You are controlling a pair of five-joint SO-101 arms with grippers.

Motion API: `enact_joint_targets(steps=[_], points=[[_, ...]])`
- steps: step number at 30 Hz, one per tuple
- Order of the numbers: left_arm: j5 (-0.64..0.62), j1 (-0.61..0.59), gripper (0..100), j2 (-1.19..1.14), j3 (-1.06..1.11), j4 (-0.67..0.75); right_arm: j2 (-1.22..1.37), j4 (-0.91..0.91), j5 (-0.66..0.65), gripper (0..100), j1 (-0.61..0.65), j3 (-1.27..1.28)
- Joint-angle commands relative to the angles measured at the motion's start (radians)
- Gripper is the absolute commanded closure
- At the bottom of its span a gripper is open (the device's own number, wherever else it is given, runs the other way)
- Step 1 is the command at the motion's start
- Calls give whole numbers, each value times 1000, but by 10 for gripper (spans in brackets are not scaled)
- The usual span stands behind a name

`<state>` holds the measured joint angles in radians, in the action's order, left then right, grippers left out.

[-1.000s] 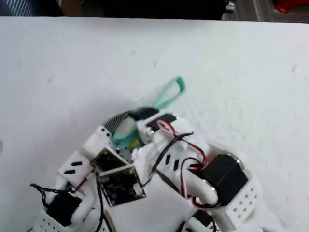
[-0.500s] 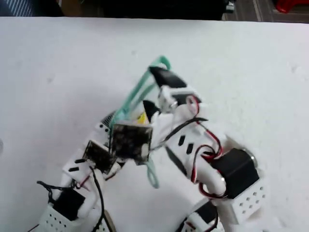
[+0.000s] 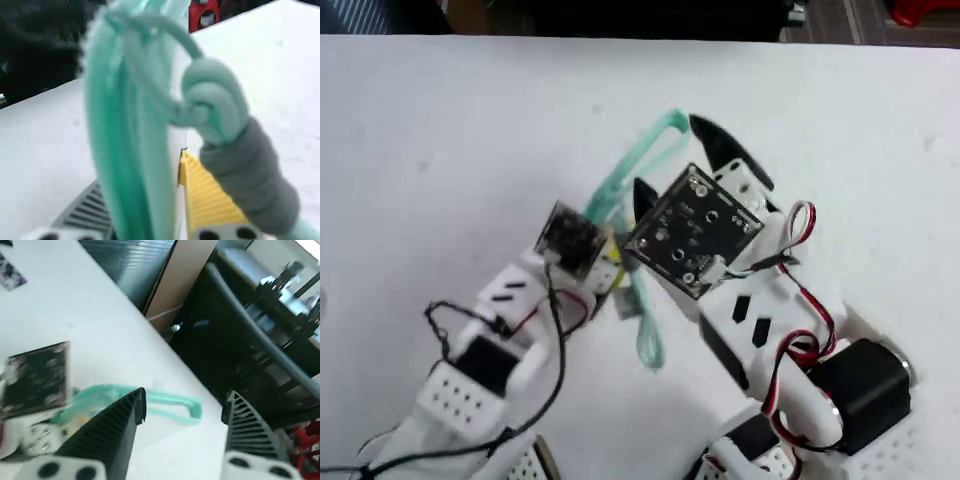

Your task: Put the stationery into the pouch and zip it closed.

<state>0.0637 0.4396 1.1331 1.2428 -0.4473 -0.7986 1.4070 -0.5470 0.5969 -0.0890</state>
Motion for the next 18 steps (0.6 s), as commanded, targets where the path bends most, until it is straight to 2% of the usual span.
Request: enact_joint_targets(steps=[1,7,11,18], points=[[-17,-13,979,-145,-80,118,-4,87,9,769,53,-12],[-14,-13,979,-102,29,265,-4,94,49,769,84,109],[-14,-13,979,-33,66,267,-5,56,117,769,90,204],[-14,-12,979,104,138,265,-8,-65,124,769,85,333]])
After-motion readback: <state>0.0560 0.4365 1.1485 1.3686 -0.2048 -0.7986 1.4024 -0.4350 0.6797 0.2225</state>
